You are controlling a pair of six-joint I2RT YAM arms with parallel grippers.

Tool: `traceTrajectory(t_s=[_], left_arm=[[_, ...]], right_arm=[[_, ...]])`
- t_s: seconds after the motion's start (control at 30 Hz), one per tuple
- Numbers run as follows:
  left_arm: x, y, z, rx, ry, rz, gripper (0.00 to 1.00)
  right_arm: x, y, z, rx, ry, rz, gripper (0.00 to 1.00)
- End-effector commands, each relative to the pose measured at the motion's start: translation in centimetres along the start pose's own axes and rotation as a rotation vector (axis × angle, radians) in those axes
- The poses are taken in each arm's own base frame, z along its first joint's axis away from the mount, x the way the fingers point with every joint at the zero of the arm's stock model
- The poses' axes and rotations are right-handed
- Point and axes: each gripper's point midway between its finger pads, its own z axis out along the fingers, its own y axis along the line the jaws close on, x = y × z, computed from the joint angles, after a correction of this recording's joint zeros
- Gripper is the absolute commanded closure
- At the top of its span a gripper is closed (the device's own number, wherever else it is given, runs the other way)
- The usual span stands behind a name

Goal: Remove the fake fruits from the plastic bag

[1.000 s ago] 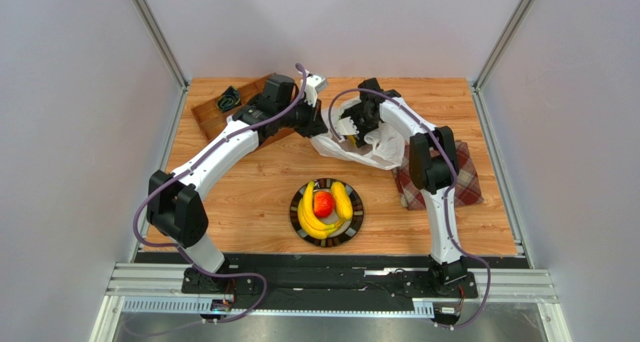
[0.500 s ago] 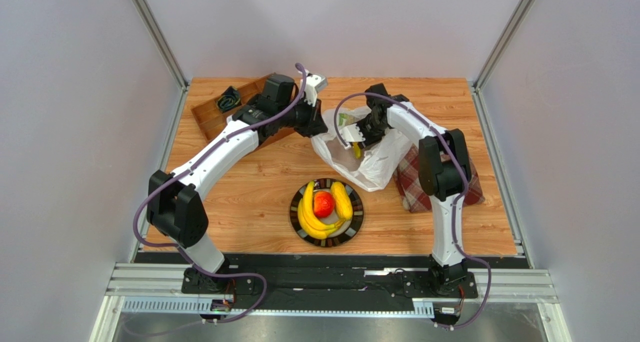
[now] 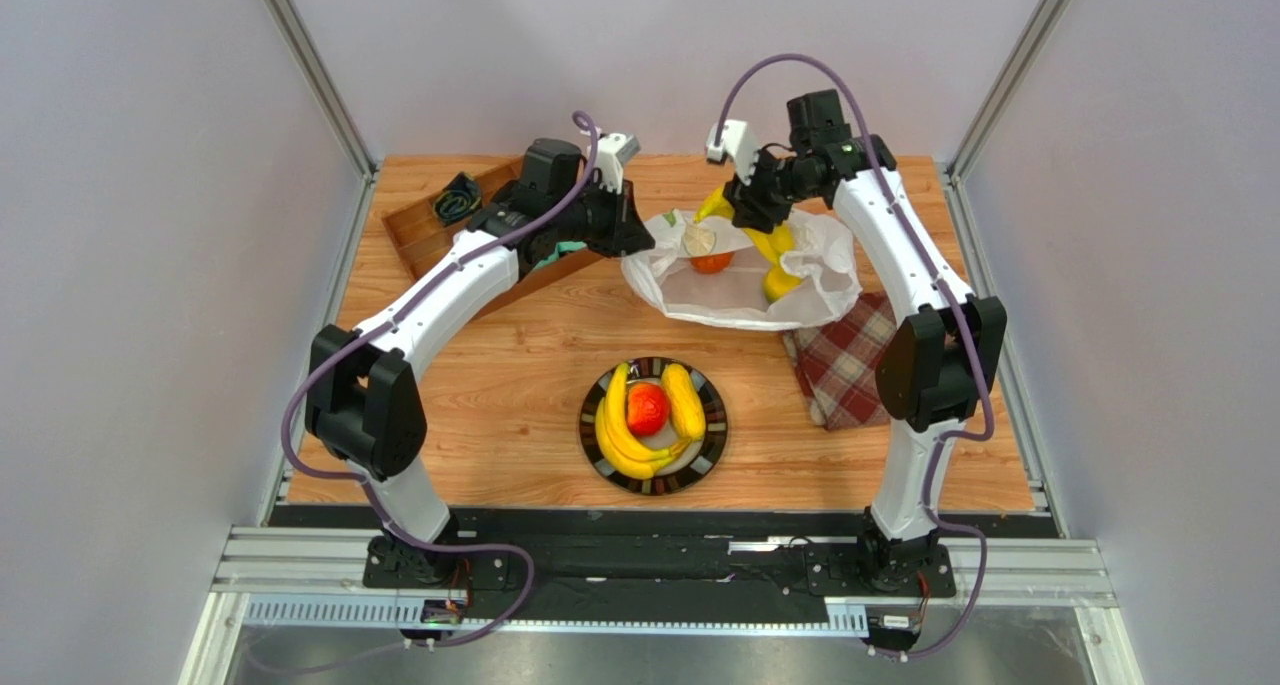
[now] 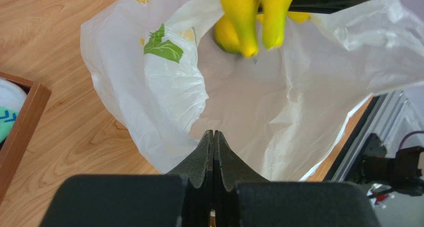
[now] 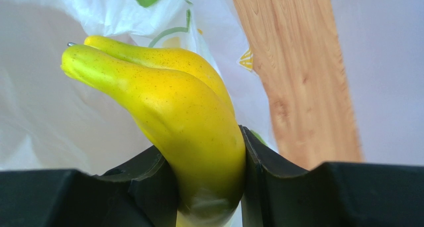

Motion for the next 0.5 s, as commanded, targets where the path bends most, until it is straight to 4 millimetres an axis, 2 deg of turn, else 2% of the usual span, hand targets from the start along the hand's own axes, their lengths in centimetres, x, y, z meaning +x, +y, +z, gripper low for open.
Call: traceTrajectory(t_s=[0.0, 0.07, 0.1, 0.13, 0.2, 0.23, 0.27, 0.3, 0.33, 0.37, 0.4, 0.43, 0.47], left_arm=[[-3.1, 0.0, 0.0, 0.03, -0.08, -0.075, 1.0], [-3.4, -0.1, 0.1, 0.041, -0.082, -0.072, 1.0], [-3.7, -0.2, 0.2, 0.046, -0.089, -0.072, 1.0], [-4.1, -0.3, 0.2, 0.052, -0.097, -0.068, 1.0], [-4.3, -0.2, 0.5, 0.052, -0.099, -0.067, 1.0], [-4.9, -0.2, 0.5, 0.049, -0.108, -0.063, 1.0], [-4.9, 0.0, 0.7, 0.044, -0.105, -0.064, 1.0], [-5.0, 0.0, 0.7, 0.041, -0.106, -0.062, 1.0], [-5.4, 0.0, 0.7, 0.04, -0.113, -0.059, 1.0], [-5.5, 0.0, 0.6, 0.038, -0.114, -0.057, 1.0], [-5.5, -0.2, 0.5, 0.042, -0.112, -0.049, 1.0], [-5.7, -0.3, 0.3, 0.042, -0.114, -0.041, 1.0], [-5.7, -0.2, 0.1, 0.036, -0.112, -0.035, 1.0]], right_arm=[[-0.8, -1.6, -1.1, -0.003, -0.116, 0.465, 0.75], [-2.0, -3.4, -2.0, 0.015, -0.178, 0.545, 0.75], [-2.6, -4.3, -2.7, 0.021, -0.22, 0.658, 0.75], [-4.5, -5.9, -4.3, 0.045, -0.284, 0.683, 0.75], [-7.6, -6.8, -6.5, 0.035, -0.388, 0.751, 0.78], [-9.9, -6.5, -8.7, 0.05, -0.439, 0.711, 0.79], [-11.4, -6.0, -9.8, 0.053, -0.465, 0.675, 0.79], [-13.0, -3.9, -10.2, 0.018, -0.461, 0.608, 0.8], [-14.6, -2.0, -11.9, 0.011, -0.467, 0.526, 0.8], [-14.7, 0.3, -11.6, -0.03, -0.427, 0.484, 0.81], [-14.3, 4.9, -10.6, -0.125, -0.326, 0.468, 0.82], [-14.0, 7.5, -11.2, -0.157, -0.29, 0.375, 0.82], [-11.6, 10.9, -9.4, -0.25, -0.19, 0.41, 0.83]])
